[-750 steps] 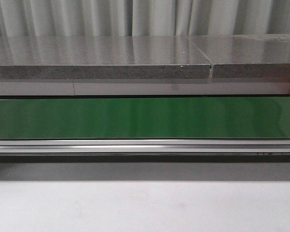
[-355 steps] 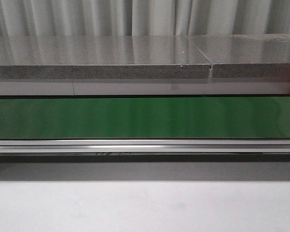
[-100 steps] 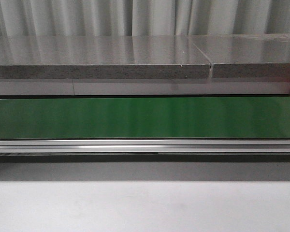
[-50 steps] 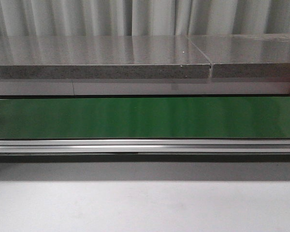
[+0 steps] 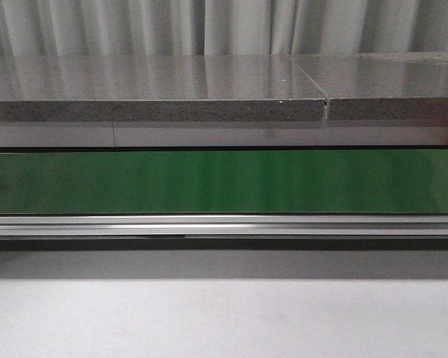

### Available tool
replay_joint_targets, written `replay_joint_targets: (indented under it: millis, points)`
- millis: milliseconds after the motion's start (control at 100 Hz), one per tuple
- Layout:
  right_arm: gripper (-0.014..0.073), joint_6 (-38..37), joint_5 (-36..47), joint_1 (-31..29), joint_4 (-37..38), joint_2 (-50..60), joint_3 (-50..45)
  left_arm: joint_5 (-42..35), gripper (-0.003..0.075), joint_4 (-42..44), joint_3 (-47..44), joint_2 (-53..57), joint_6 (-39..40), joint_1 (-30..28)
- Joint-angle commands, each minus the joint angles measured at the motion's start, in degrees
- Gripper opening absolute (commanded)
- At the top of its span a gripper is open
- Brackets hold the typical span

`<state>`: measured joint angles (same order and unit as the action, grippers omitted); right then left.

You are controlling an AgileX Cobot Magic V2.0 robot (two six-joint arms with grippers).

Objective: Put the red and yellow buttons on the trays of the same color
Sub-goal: 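Grasp the red button with the left gripper and carry it over the belt, then set the red button on the belt and open the left gripper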

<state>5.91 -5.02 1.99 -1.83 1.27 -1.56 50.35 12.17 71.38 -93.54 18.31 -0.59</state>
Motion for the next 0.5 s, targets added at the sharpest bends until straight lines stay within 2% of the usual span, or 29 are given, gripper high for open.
replay_joint_targets:
  millis: [0,130,300,490]
  points:
    - [-0.0066,0.38,5.02,-0.2,0.56,0.5,0.86,-1.24,0.0629,0.49,2.82,2.3,-0.13,0.02]
    - [-0.0066,0.38,5.02,-0.2,0.56,0.5,0.86,-1.24,0.0629,-1.87,5.39,3.23,-2.18,0.02]
    - [-0.0066,0.38,5.02,-0.2,0.56,0.5,0.86,-1.36,0.0629,-8.98,8.54,4.9,-7.52,0.02]
    - [-0.0066,0.38,5.02,-0.2,0.56,0.5,0.86,-3.42,0.0629,-8.85,9.23,7.96,-7.5,-0.08]
